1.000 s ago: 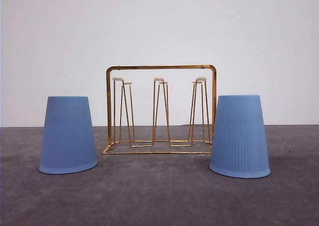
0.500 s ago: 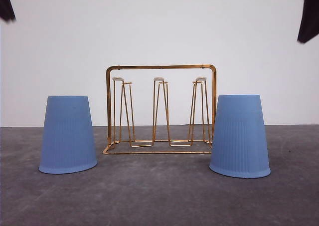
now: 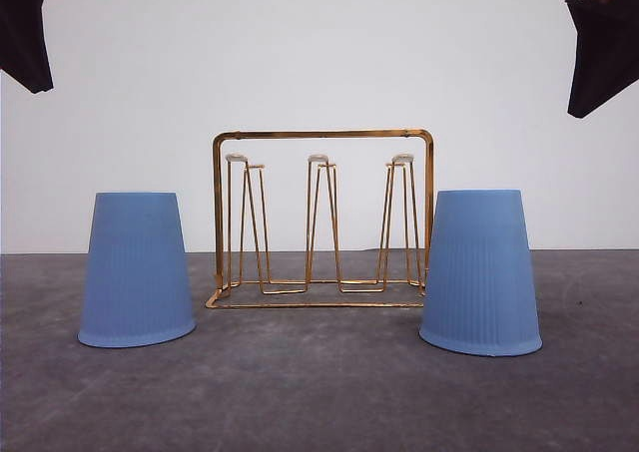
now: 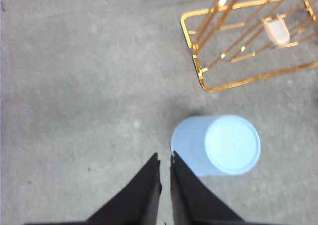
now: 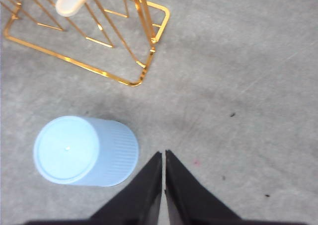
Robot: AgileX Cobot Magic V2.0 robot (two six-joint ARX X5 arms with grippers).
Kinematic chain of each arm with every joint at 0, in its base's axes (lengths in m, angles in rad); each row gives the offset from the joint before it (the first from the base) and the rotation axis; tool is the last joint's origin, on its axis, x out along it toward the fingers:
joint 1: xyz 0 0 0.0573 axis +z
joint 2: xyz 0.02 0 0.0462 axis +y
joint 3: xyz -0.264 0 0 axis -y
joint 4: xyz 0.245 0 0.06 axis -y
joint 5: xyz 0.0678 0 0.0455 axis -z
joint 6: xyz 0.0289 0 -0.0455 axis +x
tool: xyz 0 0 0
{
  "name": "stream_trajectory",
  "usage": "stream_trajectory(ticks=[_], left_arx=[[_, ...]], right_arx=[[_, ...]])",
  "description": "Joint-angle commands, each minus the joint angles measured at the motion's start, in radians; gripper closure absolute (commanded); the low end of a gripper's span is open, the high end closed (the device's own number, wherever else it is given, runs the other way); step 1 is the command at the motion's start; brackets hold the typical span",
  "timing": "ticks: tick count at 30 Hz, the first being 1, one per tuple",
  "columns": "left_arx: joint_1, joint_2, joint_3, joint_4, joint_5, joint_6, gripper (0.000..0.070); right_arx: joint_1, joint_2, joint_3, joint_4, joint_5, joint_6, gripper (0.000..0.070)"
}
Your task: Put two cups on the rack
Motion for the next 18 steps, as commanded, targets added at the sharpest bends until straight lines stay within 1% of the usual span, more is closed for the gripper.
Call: stream_trajectory(ticks=[1,3,4,5,6,9,12,15,18], left_arx=[[-0.004,0.014,0.017,-0.002,-0.002,0.012,0.0458],[-0.004,0.014,0.017,-0.007,-0.001,0.01,0.0256],[-0.004,0.014,0.017,-0.009,0.001,0.01,0.0202],[-0.004,0.014,0.017,-0.011,0.003,0.007,0.0177],[-0.004,0.014,0.017,-0.012,0.004,0.003,0.0177],[-0.01,0.014,0.017,-0.011,0.015,-0.002,0.0178],[-0.039,0.022,0.017,-0.003,0.04,-0.012,0.0169],[-0.085,0.047,0.017,0.04,0.039,-0.033,0.0112],[-0.141,0.093,0.017,0.087,0.037,-0.047,0.01]], right_arx=[[0.004,0.011,0.018,-0.003,-0.006,-0.01,0.0538],[0.004,0.011,0.018,-0.011,-0.007,-0.009,0.0313],[0.004,0.012,0.018,-0.011,-0.007,-0.009,0.0206],[0.004,0.012,0.018,-0.012,-0.007,-0.008,0.0124],[0.004,0.011,0.018,-0.011,-0.008,-0.007,0.0064],[0.004,0.011,0.018,-0.011,-0.007,-0.006,0.0054],[0.004,0.012,0.018,-0.011,-0.007,-0.004,0.0055],[0.004,0.011,0.018,-0.011,-0.008,-0.002,0.0056],[0.006,0.012,0.018,-0.01,-0.011,-0.002,0.0056]])
